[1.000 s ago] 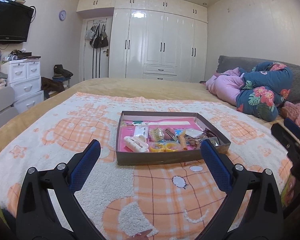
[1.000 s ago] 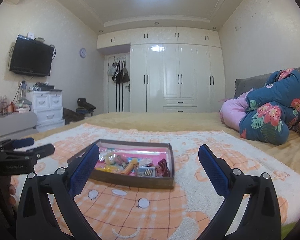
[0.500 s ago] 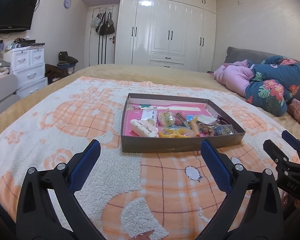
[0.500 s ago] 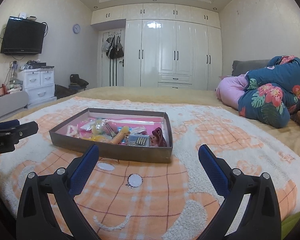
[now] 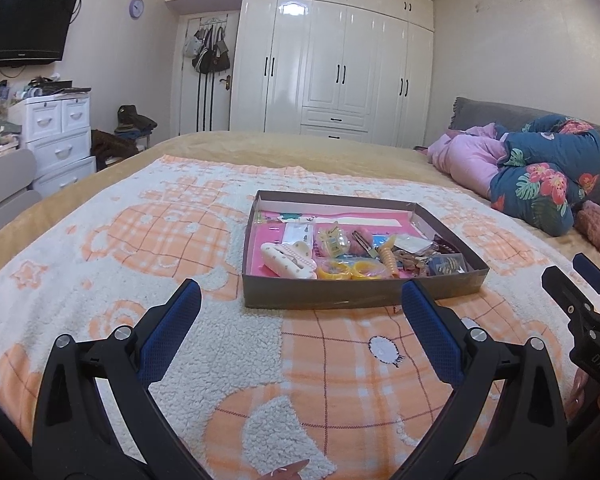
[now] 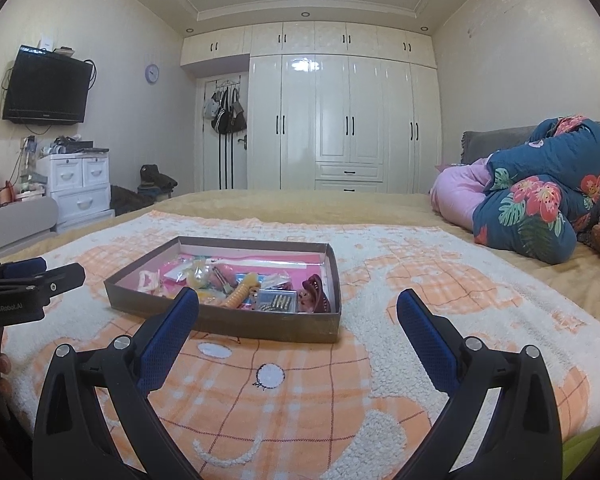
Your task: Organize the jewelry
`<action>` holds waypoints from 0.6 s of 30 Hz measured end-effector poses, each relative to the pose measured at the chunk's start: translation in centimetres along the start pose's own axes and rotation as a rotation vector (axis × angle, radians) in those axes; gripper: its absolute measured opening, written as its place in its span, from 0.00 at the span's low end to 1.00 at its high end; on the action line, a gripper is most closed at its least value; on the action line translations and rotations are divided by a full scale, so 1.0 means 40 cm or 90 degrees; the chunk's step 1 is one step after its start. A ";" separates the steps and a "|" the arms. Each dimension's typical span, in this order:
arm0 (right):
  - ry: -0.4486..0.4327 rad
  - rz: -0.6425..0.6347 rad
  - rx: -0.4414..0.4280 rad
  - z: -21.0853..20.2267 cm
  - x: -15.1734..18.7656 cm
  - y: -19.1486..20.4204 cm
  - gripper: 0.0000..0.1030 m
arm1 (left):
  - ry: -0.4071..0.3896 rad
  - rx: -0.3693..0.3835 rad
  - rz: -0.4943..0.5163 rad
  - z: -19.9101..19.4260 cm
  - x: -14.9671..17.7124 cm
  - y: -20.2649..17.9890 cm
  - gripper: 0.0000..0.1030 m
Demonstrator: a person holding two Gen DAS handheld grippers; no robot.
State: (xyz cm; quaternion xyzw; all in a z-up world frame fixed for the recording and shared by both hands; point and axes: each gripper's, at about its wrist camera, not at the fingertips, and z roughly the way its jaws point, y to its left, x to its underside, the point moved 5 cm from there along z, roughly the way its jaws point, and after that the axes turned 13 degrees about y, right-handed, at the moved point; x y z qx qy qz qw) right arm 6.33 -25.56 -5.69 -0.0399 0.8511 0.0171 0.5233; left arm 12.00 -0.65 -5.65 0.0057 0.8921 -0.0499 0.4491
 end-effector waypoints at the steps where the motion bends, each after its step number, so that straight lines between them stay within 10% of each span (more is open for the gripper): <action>1: 0.000 0.000 0.000 -0.001 0.000 0.000 0.94 | -0.001 0.000 0.000 -0.001 0.000 0.000 0.89; 18: -0.001 -0.002 0.001 -0.001 -0.002 0.000 0.94 | -0.003 0.000 0.002 -0.006 -0.002 -0.002 0.89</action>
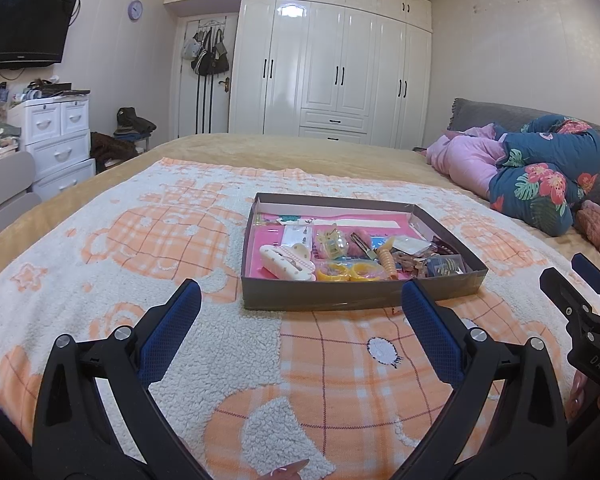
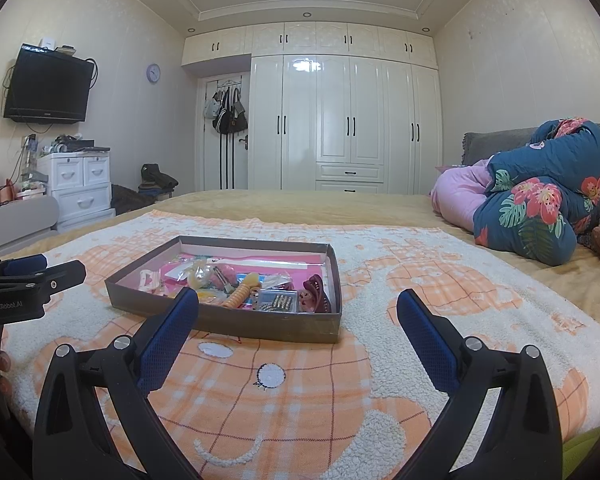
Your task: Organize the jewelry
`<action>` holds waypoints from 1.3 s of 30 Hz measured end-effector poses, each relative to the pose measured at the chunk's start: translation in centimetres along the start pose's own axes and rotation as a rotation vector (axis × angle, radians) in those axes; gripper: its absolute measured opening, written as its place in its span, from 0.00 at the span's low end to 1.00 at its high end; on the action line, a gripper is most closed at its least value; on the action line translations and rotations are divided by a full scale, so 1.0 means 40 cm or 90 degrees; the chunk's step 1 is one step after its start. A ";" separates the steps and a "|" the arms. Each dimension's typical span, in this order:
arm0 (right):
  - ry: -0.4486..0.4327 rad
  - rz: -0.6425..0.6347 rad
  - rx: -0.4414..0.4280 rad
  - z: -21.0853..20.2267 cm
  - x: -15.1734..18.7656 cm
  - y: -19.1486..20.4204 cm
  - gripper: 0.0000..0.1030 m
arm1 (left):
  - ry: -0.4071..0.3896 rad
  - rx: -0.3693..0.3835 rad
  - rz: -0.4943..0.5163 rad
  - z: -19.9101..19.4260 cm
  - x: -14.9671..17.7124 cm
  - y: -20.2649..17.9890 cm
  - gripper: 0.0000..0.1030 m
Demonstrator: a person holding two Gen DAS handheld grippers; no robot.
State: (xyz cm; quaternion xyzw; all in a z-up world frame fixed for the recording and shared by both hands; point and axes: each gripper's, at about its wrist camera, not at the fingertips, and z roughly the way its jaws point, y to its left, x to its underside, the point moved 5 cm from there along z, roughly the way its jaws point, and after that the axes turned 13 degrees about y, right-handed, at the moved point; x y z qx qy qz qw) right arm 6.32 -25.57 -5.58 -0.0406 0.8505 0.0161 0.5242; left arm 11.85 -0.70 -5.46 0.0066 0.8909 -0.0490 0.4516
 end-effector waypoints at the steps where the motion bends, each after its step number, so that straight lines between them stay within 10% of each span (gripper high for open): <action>1: 0.000 0.000 -0.001 0.000 0.000 0.000 0.94 | 0.000 0.000 0.000 -0.001 -0.001 0.000 0.89; 39: 0.000 -0.007 0.000 -0.001 0.000 0.004 0.94 | -0.003 0.001 0.003 -0.001 -0.004 -0.005 0.89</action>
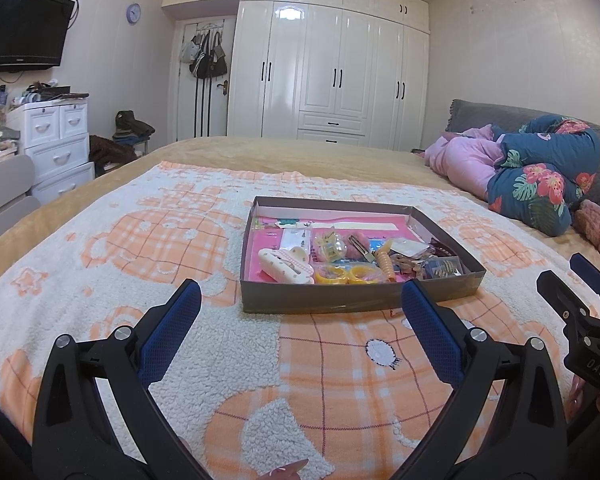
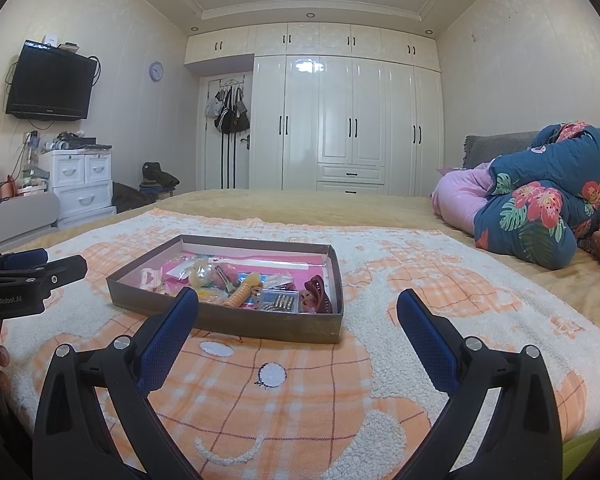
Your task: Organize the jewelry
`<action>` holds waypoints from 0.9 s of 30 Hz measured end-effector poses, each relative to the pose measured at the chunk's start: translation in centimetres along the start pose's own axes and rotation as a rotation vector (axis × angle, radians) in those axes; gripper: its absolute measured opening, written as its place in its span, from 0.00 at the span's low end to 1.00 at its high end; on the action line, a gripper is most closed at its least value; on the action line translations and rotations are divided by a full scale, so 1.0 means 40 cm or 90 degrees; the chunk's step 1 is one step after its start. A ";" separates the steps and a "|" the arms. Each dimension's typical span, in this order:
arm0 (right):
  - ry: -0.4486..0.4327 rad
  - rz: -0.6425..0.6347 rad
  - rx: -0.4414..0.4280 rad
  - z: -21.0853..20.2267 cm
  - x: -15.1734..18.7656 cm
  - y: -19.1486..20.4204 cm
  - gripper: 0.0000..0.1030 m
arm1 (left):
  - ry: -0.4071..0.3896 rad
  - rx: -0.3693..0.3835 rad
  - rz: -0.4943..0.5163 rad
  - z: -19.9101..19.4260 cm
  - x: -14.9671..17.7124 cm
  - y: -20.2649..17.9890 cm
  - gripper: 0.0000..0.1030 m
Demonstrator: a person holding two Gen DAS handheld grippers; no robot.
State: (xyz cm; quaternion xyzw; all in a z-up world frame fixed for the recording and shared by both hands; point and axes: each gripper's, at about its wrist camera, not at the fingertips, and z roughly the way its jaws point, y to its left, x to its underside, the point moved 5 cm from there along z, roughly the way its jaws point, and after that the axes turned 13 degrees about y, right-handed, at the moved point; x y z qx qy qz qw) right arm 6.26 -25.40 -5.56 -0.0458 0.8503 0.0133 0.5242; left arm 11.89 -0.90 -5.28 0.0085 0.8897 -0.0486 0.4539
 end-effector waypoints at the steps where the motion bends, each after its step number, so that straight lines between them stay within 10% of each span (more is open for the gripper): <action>1: 0.001 0.001 -0.001 0.001 0.000 -0.001 0.94 | 0.000 0.000 0.001 0.000 0.000 0.000 0.89; 27: 0.005 0.001 0.001 0.003 0.001 -0.001 0.94 | 0.003 0.000 0.004 0.001 -0.004 -0.003 0.89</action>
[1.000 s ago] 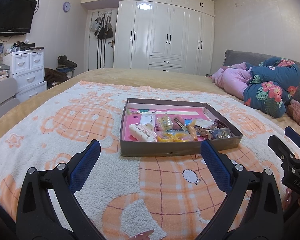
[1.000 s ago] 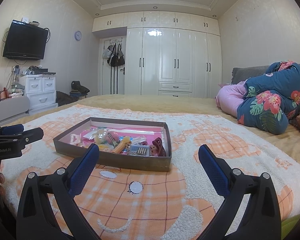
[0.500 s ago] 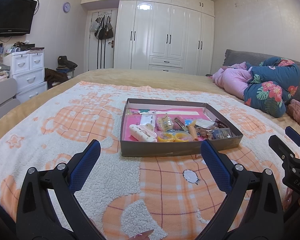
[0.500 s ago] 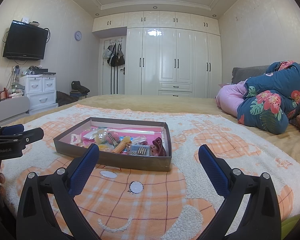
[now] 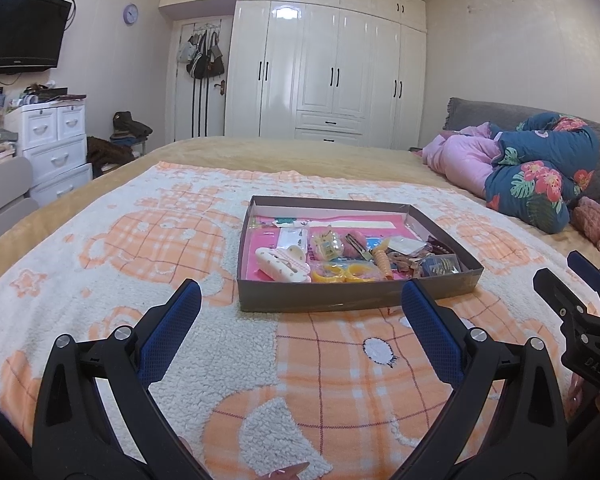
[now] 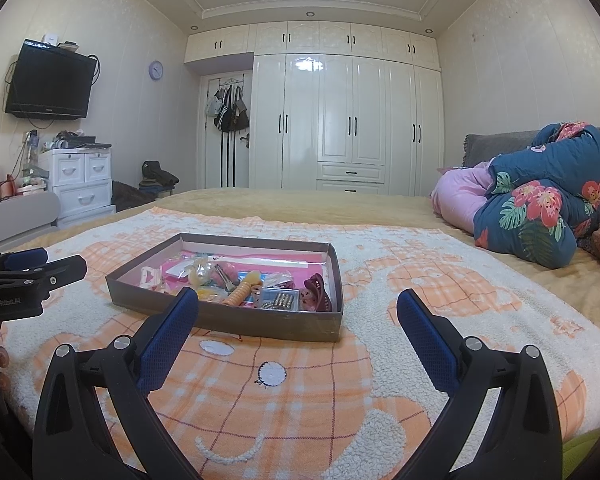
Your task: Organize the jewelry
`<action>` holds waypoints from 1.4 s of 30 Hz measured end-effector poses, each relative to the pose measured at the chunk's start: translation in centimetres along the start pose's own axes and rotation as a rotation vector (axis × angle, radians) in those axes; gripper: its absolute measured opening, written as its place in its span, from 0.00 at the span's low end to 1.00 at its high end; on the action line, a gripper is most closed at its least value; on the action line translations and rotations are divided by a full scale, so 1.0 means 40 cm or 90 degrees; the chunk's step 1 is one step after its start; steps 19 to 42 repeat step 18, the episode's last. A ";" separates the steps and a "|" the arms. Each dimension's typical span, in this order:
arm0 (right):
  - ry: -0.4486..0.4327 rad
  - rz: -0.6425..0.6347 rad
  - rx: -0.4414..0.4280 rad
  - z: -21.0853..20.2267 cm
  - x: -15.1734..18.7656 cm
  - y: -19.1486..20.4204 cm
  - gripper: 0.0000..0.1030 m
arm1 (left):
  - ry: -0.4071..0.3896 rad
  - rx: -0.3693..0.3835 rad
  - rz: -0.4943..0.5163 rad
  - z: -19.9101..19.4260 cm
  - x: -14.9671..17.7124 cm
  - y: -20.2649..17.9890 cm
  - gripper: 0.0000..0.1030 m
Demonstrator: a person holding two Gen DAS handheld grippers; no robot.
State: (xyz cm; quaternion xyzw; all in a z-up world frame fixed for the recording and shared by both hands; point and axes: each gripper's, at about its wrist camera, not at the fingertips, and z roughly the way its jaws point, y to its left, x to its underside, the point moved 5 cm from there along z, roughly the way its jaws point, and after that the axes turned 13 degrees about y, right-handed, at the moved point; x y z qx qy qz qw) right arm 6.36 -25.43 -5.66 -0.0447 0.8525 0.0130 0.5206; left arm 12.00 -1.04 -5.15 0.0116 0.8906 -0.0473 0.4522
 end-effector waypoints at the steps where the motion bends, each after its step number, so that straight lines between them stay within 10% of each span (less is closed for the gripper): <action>1: 0.001 0.000 0.001 0.001 0.001 0.000 0.94 | 0.000 0.000 0.002 -0.001 -0.003 -0.001 0.89; 13: 0.049 0.063 0.029 0.060 -0.016 -0.081 0.94 | 0.022 -0.043 -0.026 0.031 -0.015 0.058 0.89; 18: 0.203 0.148 0.109 0.254 -0.073 -0.293 0.94 | 0.061 -0.126 -0.121 0.107 -0.083 0.248 0.89; 42: 0.203 0.148 0.109 0.254 -0.073 -0.293 0.94 | 0.061 -0.126 -0.121 0.107 -0.083 0.248 0.89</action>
